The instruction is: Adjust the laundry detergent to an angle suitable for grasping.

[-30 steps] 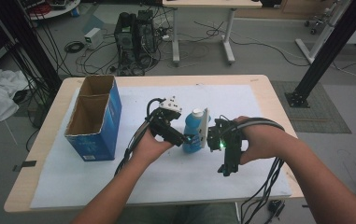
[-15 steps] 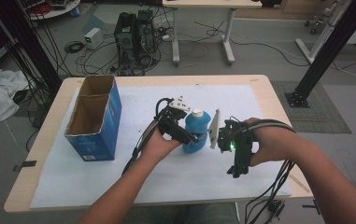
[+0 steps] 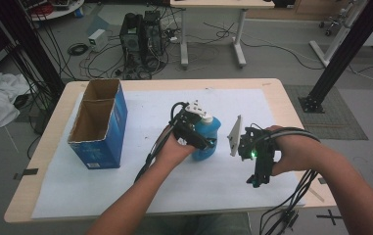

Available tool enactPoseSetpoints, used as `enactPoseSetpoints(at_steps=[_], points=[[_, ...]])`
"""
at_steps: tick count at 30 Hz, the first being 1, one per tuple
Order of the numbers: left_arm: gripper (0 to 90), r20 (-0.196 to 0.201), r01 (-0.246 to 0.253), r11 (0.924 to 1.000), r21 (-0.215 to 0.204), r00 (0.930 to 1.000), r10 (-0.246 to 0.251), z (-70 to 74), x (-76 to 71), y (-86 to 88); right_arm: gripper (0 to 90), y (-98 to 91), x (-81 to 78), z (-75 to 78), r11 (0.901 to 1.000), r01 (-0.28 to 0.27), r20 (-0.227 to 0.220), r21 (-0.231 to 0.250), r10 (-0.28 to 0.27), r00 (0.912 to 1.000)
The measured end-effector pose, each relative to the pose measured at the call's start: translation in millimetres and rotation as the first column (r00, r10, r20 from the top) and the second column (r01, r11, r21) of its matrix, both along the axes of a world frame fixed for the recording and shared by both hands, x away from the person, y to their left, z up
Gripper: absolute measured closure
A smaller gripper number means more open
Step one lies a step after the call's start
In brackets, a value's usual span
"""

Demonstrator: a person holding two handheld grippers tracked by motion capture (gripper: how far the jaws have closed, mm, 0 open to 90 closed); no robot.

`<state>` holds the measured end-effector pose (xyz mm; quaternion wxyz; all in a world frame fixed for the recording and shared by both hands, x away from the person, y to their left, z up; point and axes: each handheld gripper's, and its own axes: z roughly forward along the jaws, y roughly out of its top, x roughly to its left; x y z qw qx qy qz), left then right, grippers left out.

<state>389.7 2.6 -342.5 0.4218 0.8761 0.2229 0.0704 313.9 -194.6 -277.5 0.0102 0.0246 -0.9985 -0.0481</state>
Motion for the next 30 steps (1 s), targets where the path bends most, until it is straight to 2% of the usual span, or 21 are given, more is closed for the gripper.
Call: enactPoseSetpoints(at_steps=[4, 5, 6, 10, 11, 14, 15, 18, 20, 21, 23, 25, 30], points=[[4.7, 0.011, 0.004, 0.9999, 0.010, 0.9999, -0.004, 0.5, 0.7, -1.5, 3.1, -7.1, -0.6, -3.1, 0.9998, 0.017, -0.003, -0.006, -0.017, 0.9998], [4.7, 0.005, -0.009, 0.9999, -0.009, 0.9999, 0.009, -0.4, -0.2, -3.0, 3.1, -7.1, -0.6, -3.1, 0.9998, 0.017, -0.003, -0.006, -0.017, 0.9998], [4.7, 0.009, -0.006, 1.0000, 0.002, 0.9999, 0.006, 0.0, 0.2, -2.9, 3.1, -8.3, -0.3, -3.3, 0.9999, 0.013, -0.002, -0.007, -0.013, 0.9999], [4.7, 0.006, -0.019, 0.9998, -0.002, 0.9998, 0.019, -0.3, -0.1, -4.9, 3.1, -11.4, 0.2, -4.4, 0.9998, 0.019, -0.003, -0.003, -0.019, 0.9998], [4.7, 0.015, -0.012, 0.9998, 0.019, 0.9998, 0.012, 0.4, 0.9, -4.3, 3.1, -11.9, 0.3, -4.5, 0.9998, 0.018, -0.003, -0.002, -0.018, 0.9998], [4.7, 0.013, -0.027, 0.9996, 0.005, 0.9996, 0.027, -0.2, 0.5, -5.5, 3.1, -12.4, 1.0, -4.1, 0.9999, 0.014, -0.001, 0.001, -0.014, 0.9999], [4.7, 0.030, -0.022, 0.9996, 0.019, 0.9993, 0.021, 0.1, 2.3, -4.8, 3.1, -12.4, 1.0, -4.1, 0.9999, 0.015, -0.001, 0.002, -0.015, 0.9999], [4.7, 0.021, -0.020, 0.9994, 0.030, 0.9996, 0.019, -0.3, 2.3, -4.9, 3.1, -12.6, 1.1, -4.4, 0.9999, 0.015, -0.003, 0.003, -0.015, 0.9999], [7.1, 0.022, -0.030, 0.9994, 0.014, 0.9993, 0.030, -1.9, 1.8, -6.5, 3.1, -13.8, 1.3, -5.4, 0.9998, 0.020, -0.002, 0.003, -0.020, 0.9998], [7.5, 0.021, -0.020, 0.9994, 0.029, 0.9996, 0.020, -0.9, 2.2, -5.6, 3.1, -14.1, 1.3, -5.7, 0.9997, 0.023, -0.004, 0.004, -0.023, 0.9997], [7.5, 0.022, -0.034, 0.9994, 0.010, 0.9992, 0.034, -2.3, 1.8, -7.0, 3.1, -14.4, 0.9, -5.8, 0.9996, 0.029, -0.005, 0.003, -0.029, 0.9996], [8.7, 0.024, -0.025, 0.9992, 0.030, 0.9994, 0.024, -2.3, 2.8, -6.9, 3.1, -14.8, 0.8, -6.0, 0.9996, 0.028, -0.005, 0.004, -0.028, 0.9996], [10.4, 0.026, -0.041, 0.9991, 0.014, 0.9988, 0.041, -4.4, 1.2, -9.8, 3.1, -15.4, 0.8, -5.5, 0.9997, 0.024, -0.001, 0.004, -0.024, 0.9997]])
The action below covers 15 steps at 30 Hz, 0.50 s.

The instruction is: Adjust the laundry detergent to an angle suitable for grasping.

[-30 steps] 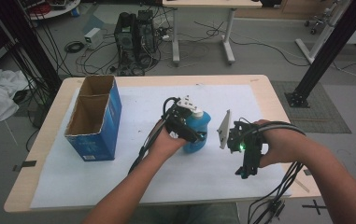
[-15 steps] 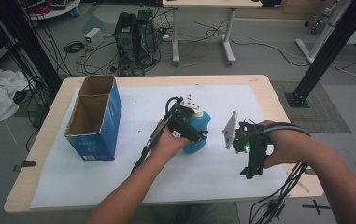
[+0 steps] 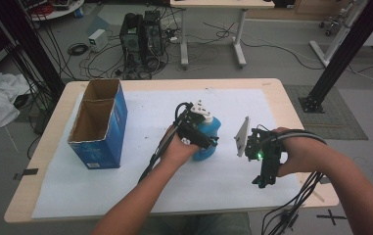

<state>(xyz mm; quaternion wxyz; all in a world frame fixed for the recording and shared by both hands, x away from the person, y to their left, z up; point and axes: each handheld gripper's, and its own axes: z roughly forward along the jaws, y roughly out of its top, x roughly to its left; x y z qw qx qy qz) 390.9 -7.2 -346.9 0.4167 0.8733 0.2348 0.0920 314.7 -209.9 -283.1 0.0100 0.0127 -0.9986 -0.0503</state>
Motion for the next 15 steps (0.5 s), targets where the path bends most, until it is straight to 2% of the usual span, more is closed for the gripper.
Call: enactPoseSetpoints(at_steps=[2, 3, 5, 7, 12, 15], points=[[11.3, 0.005, -0.003, 1.0000, -0.001, 1.0000, 0.003, -0.6, 0.0, -0.7, 3.1, 0.0, 0.0, 0.0, 1.0000, 0.000, 0.001, 0.000, 0.000, 1.0000], [12.8, 0.031, 0.007, 0.9997, 0.024, 0.9995, -0.008, -0.1, 1.8, 0.4, 3.1, 0.3, -0.8, -0.2, 0.9999, 0.010, -0.001, 0.002, -0.010, 0.9999], [15.2, 0.004, -0.005, 0.9999, 0.015, 1.0000, 0.005, -0.5, 0.4, -0.1, 3.1, 0.5, -0.6, -0.3, 1.0000, 0.004, 0.000, -0.001, -0.004, 1.0000], [17.7, 0.024, -0.010, 0.9996, 0.025, 0.9997, 0.010, -1.2, 0.8, 0.1, 3.1, 0.4, -0.7, 0.3, 1.0000, 0.004, 0.001, -0.003, -0.004, 1.0000], [20.6, 0.017, -0.020, 0.9993, 0.030, 0.9997, 0.020, -2.1, -0.1, -0.6, 3.1, 0.3, -0.8, 0.0, 0.9999, 0.010, -0.001, 0.002, -0.010, 0.9999], [23.7, 0.033, -0.018, 0.9992, 0.035, 0.9993, 0.017, -3.2, -0.1, -1.4, 3.1, 0.8, -0.6, -0.3, 1.0000, 0.009, -0.002, -0.004, -0.009, 1.0000]])
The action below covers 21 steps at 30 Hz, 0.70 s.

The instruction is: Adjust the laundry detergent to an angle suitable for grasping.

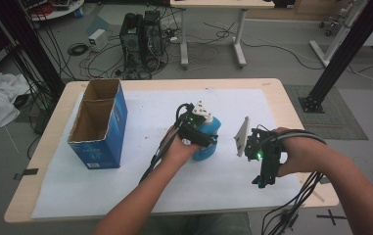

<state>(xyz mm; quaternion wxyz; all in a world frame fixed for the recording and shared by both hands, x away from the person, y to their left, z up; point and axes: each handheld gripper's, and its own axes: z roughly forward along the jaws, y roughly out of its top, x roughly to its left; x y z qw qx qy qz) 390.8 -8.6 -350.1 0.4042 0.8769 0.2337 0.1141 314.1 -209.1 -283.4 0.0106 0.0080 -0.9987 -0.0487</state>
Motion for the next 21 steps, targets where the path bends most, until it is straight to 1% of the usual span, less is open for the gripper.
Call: enactPoseSetpoints(at_steps=[1, 2, 3, 4, 5, 6, 7, 8, 9, 10, 11, 12, 13, 14, 16, 17, 18, 20, 21], points=[[26.8, 0.000, 0.000, 1.0000, 0.000, 1.0000, 0.000, 0.0, 0.0, 0.0, 3.1, 0.0, 0.0, 0.0, 1.0000, 0.000, 0.000, 0.000, 0.000, 1.0000], [27.2, 0.000, -0.009, 0.9999, -0.012, 1.0000, 0.009, -0.6, -1.1, -1.2, 3.1, 0.2, 0.5, 0.0, 1.0000, -0.006, 0.002, 0.001, 0.006, 1.0000], [27.3, 0.000, -0.009, 0.9999, -0.012, 1.0000, 0.009, -0.6, -1.1, -1.2, 3.1, 0.2, 0.5, 0.0, 1.0000, -0.006, 0.002, 0.001, 0.006, 1.0000], [27.3, -0.008, -0.008, 1.0000, -0.003, 0.9999, 0.008, 0.2, -1.4, -1.1, 3.1, 0.2, 0.6, 0.0, 1.0000, -0.006, 0.002, 0.002, 0.006, 1.0000], [29.2, -0.011, 0.000, 1.0000, 0.001, 0.9999, 0.000, 0.2, -1.5, -1.0, 3.1, 0.1, 1.4, -0.4, 1.0000, -0.005, 0.003, 0.003, 0.005, 1.0000], [29.2, -0.008, 0.002, 1.0000, 0.007, 1.0000, -0.002, 0.2, -1.1, -1.0, 3.1, 0.1, 1.4, -0.4, 1.0000, -0.005, 0.003, 0.003, 0.005, 1.0000], [29.9, -0.008, -0.006, 1.0000, 0.002, 0.9999, 0.006, -0.2, -1.2, -1.4, 3.1, 0.2, 1.3, -1.6, 1.0000, 0.005, 0.000, 0.001, -0.005, 1.0000], [29.9, -0.008, 0.000, 1.0000, 0.010, 1.0000, 0.000, 0.1, -0.4, -0.8, 3.1, 0.2, 1.3, -1.6, 1.0000, 0.005, 0.000, 0.001, -0.005, 1.0000], [31.5, 0.001, -0.002, 1.0000, 0.000, 1.0000, 0.002, -0.9, -0.3, -1.2, 3.1, 0.1, 2.3, -2.3, 1.0000, -0.002, 0.001, 0.001, 0.002, 1.0000], [32.1, -0.011, -0.009, 0.9999, -0.005, 0.9999, 0.009, -0.4, -1.4, -1.9, 3.1, 0.4, 1.3, -2.7, 0.9999, 0.015, -0.004, 0.002, -0.015, 0.9999], [32.3, 0.013, 0.002, 0.9999, 0.010, 0.9999, -0.002, -0.2, -0.5, -1.6, 3.1, 0.3, 2.2, -3.1, 1.0000, 0.004, -0.001, 0.001, -0.004, 1.0000], [33.9, 0.013, 0.004, 0.9999, 0.016, 0.9999, -0.004, -0.1, -0.9, -2.0, 3.1, 0.5, 2.3, -3.3, 1.0000, 0.003, -0.002, 0.003, -0.003, 1.0000], [34.7, -0.005, -0.008, 0.9999, 0.010, 1.0000, 0.008, -0.2, -2.4, -2.9, 3.1, 0.8, 2.0, -2.9, 1.0000, 0.007, -0.004, 0.001, -0.007, 1.0000], [34.8, 0.019, -0.002, 0.9998, 0.019, 0.9998, 0.001, -0.6, -1.3, -2.9, 3.1, 0.8, 2.5, -3.0, 1.0000, 0.001, -0.003, 0.003, -0.001, 1.0000], [35.9, 0.021, 0.000, 0.9998, 0.019, 0.9998, -0.001, -0.3, -2.5, -3.3, 3.1, 1.0, 2.5, -2.9, 1.0000, 0.002, -0.002, 0.004, -0.002, 1.0000], [39.6, 0.027, 0.003, 0.9999, 0.016, 0.9996, -0.003, -0.5, -3.3, -3.9, 3.1, 1.0, 2.5, -2.5, 1.0000, 0.001, -0.001, 0.005, -0.001, 1.0000], [41.5, 0.030, -0.007, 0.9999, 0.012, 0.9995, 0.007, -0.3, -4.4, -4.6, 3.1, 0.9, 2.9, -2.2, 1.0000, -0.003, 0.001, 0.005, 0.003, 1.0000], [42.1, 0.033, 0.004, 0.9997, 0.025, 0.9994, -0.005, 0.7, -3.6, -3.4, 3.1, 0.6, 3.3, -2.1, 1.0000, -0.008, 0.002, 0.005, 0.008, 1.0000], [42.5, 0.035, -0.002, 0.9998, 0.021, 0.9994, 0.001, 0.4, -4.1, -3.7, 3.1, 0.5, 2.9, -2.1, 1.0000, 0.001, -0.001, 0.004, -0.001, 1.0000]])
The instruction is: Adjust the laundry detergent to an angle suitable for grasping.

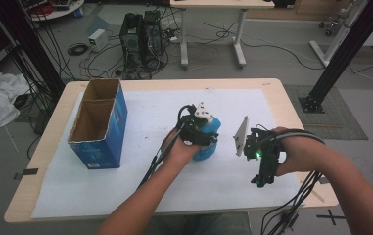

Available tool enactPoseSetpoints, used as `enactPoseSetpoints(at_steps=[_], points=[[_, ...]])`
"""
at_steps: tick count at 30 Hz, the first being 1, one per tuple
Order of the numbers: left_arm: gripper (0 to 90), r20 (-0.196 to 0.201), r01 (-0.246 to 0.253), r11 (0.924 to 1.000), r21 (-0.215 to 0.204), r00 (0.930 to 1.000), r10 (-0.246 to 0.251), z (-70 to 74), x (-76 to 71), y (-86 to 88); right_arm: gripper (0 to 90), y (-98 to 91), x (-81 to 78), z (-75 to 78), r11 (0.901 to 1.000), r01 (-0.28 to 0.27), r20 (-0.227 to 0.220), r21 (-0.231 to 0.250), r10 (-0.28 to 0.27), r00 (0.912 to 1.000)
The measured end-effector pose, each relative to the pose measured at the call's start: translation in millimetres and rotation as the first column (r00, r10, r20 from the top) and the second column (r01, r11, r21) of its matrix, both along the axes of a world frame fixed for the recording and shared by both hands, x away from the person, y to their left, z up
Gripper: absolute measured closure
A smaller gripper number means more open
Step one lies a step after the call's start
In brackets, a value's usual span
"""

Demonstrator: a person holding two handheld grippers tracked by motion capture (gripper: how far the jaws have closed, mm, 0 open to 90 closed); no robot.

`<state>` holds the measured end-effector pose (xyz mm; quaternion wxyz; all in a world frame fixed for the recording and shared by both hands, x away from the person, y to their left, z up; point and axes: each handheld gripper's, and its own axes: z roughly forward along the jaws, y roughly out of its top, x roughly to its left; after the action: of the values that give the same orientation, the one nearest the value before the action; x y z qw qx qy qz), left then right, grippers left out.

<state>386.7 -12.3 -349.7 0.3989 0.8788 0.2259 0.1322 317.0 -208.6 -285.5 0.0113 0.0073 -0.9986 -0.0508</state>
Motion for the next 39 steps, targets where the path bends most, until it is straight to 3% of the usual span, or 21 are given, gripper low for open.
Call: enactPoseSetpoints(at_steps=[4, 7, 11, 12, 13, 15, 19, 23, 29, 30, 31, 34, 39], points=[[42.9, -0.003, -0.007, 0.9997, -0.023, 1.0000, 0.007, -1.3, -1.9, -0.9, 3.1, -0.3, 0.2, -0.4, 1.0000, 0.001, 0.001, 0.002, -0.001, 1.0000], [43.3, -0.001, 0.026, 0.9997, 0.000, 0.9997, -0.026, -0.3, -0.3, 1.4, 3.1, 0.3, -0.1, -0.9, 1.0000, 0.009, -0.001, 0.000, -0.009, 1.0000], [43.6, 0.019, 0.044, 0.9990, -0.012, 0.9989, -0.044, -1.0, 1.9, 3.2, 3.1, 1.1, -0.5, -1.5, 0.9999, 0.016, -0.002, -0.003, -0.016, 0.9999], [43.7, -0.009, 0.038, 0.9990, -0.023, 0.9992, -0.038, -1.0, 0.3, 3.0, 3.1, 1.2, -0.4, -1.6, 0.9999, 0.013, -0.003, -0.004, -0.013, 0.9999], [43.8, 0.020, 0.049, 0.9986, -0.018, 0.9986, -0.049, -0.9, 2.0, 3.8, 3.1, 1.2, -0.1, -1.7, 1.0000, 0.009, -0.003, -0.002, -0.009, 1.0000], [44.0, 0.015, 0.058, 0.9983, 0.010, 0.9982, -0.058, 1.5, 1.3, 5.2, 3.1, 1.1, 0.6, -2.1, 1.0000, 0.001, -0.002, -0.002, -0.001, 1.0000], [44.3, 0.021, 0.074, 0.9972, 0.011, 0.9970, -0.075, 6.2, -1.5, 7.8, 3.1, 2.2, 1.1, -1.9, 1.0000, 0.001, -0.003, -0.002, -0.001, 1.0000], [44.4, 0.017, 0.085, 0.9957, -0.037, 0.9963, -0.084, 13.4, -3.1, 12.5, 3.1, 5.7, 1.6, -1.0, 1.0000, -0.006, 0.002, -0.005, 0.006, 1.0000], [44.4, 0.016, 0.135, 0.9907, -0.018, 0.9907, -0.135, 28.4, -2.7, 21.5, 3.1, 10.9, 1.3, 0.8, 0.9998, -0.020, 0.005, -0.007, 0.020, 0.9998], [44.4, 0.013, 0.136, 0.9903, -0.030, 0.9907, -0.136, 30.2, -2.5, 22.8, 3.1, 10.9, 1.3, 0.8, 0.9998, -0.020, 0.005, -0.007, 0.020, 0.9998], [44.4, 0.013, 0.151, 0.9885, -0.008, 0.9884, -0.151, 33.4, -1.1, 26.0, 3.1, 11.4, 1.3, 1.1, 0.9997, -0.021, 0.007, -0.008, 0.021, 0.9997], [44.4, 0.000, 0.158, 0.9872, -0.018, 0.9874, -0.158, 37.5, 0.5, 33.4, 3.1, 13.3, 1.0, 0.8, 0.9997, -0.022, 0.006, -0.010, 0.022, 0.9997], [44.4, -0.038, 0.215, 0.9756, -0.046, 0.9755, -0.216, 38.8, 6.1, 48.0, 3.1, 16.8, 0.6, 0.2, 0.9996, -0.025, 0.004, -0.010, 0.025, 0.9997]])
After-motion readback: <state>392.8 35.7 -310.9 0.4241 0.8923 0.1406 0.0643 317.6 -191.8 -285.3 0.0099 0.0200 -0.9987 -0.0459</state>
